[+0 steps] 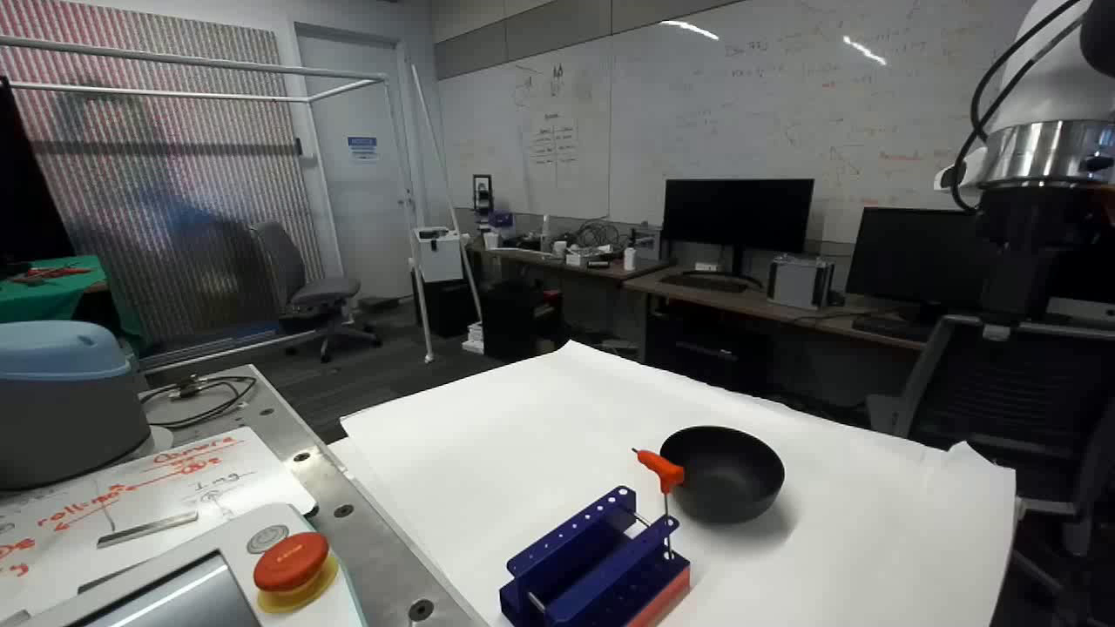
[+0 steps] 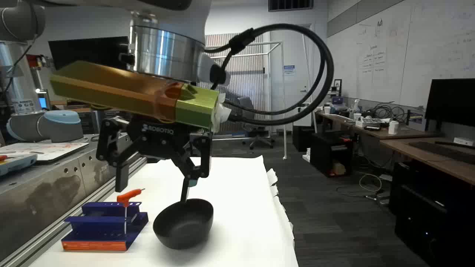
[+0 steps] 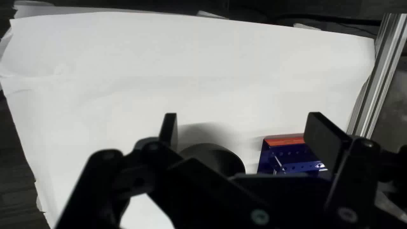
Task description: Put the orange object in the bowl.
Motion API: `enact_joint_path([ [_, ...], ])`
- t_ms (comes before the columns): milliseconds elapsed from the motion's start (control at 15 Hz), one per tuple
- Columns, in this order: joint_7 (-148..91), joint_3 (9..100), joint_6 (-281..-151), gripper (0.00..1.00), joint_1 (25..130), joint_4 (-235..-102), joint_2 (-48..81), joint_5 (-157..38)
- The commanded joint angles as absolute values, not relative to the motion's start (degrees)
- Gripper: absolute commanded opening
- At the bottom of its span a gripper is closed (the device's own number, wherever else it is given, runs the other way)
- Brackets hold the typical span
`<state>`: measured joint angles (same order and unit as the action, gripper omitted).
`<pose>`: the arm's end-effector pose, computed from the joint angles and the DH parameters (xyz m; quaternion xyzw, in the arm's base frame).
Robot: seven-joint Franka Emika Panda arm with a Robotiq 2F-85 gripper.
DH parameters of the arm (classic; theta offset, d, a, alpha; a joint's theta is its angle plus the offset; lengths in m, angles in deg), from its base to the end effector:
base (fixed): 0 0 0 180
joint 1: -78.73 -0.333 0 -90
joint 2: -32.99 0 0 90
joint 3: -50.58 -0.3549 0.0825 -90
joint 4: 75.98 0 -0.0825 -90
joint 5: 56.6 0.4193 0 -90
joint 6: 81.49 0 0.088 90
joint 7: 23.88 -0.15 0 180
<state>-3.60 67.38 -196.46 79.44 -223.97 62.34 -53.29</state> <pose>0.3703 -0.1052 0.3922 -0.9939 -0.0316 0.0104 0.1048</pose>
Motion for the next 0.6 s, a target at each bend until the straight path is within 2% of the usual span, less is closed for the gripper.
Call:
enact_joint_path([
  [0, -2.92, 65.93, -196.33, 1.0, 81.0, -223.86, 62.1, -52.51],
  [267, -2.92, 65.94, -196.33, 1.0, 81.0, -223.82, 62.14, -52.51],
  [533, -24.17, 56.71, -201.54, 1.0, 81.09, -219.17, 54.76, -52.6],
])
